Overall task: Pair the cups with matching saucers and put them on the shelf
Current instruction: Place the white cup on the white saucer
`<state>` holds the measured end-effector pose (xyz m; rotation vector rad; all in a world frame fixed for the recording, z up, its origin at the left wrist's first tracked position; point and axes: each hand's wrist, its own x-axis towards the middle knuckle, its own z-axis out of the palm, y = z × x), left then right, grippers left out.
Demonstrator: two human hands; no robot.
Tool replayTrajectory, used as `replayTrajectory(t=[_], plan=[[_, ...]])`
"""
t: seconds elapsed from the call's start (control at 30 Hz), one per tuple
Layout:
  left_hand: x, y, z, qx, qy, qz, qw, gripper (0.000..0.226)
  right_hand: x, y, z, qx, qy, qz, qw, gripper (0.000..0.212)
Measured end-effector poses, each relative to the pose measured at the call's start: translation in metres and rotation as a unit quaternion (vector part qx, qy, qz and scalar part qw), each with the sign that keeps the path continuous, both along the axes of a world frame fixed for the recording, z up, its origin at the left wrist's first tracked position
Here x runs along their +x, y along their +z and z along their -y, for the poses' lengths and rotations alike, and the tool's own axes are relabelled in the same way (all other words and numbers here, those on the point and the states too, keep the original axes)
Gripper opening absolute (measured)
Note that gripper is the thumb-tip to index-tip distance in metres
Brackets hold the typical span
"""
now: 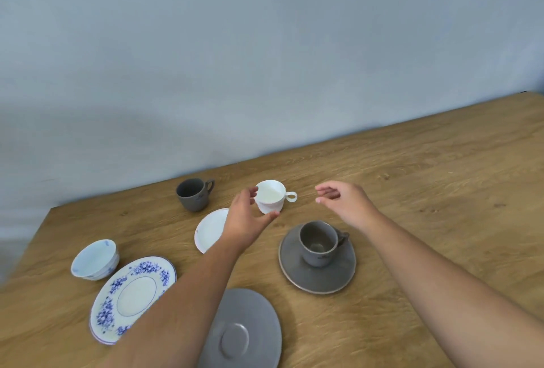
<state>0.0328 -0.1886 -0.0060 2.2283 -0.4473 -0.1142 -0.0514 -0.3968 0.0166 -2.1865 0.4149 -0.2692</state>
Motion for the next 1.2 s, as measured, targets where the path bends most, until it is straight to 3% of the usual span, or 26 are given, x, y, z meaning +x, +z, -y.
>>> replayTrajectory(t=[0.17,0.37,0.57,0.87,1.2], plan=[[0.045,-0.001,0.006,0.08,-0.024,-0.068,0.994,0.089,0.051,-0.011,-0.002,-0.022,0.046,-0.065,0.997,0.043],[0.065,-0.017,0.005,-0.028,-0.043,-0.171,0.984,0.07,0.085,-0.026,-0.011,-0.055,0.077,-0.103,0.99,0.033],[0.066,-0.019,0.003,-0.07,-0.036,-0.178,0.981,0.068,0.091,-0.025,-0.013,-0.097,0.078,-0.078,0.989,0.009],[0.053,0.01,-0.049,-0.113,0.031,-0.131,0.984,0.071,0.1,0.006,-0.053,-0.074,0.127,-0.018,0.989,0.01],[0.028,-0.009,-0.108,-0.068,0.105,-0.127,0.984,0.074,0.104,-0.012,-0.115,-0.115,0.196,-0.055,0.972,0.008]])
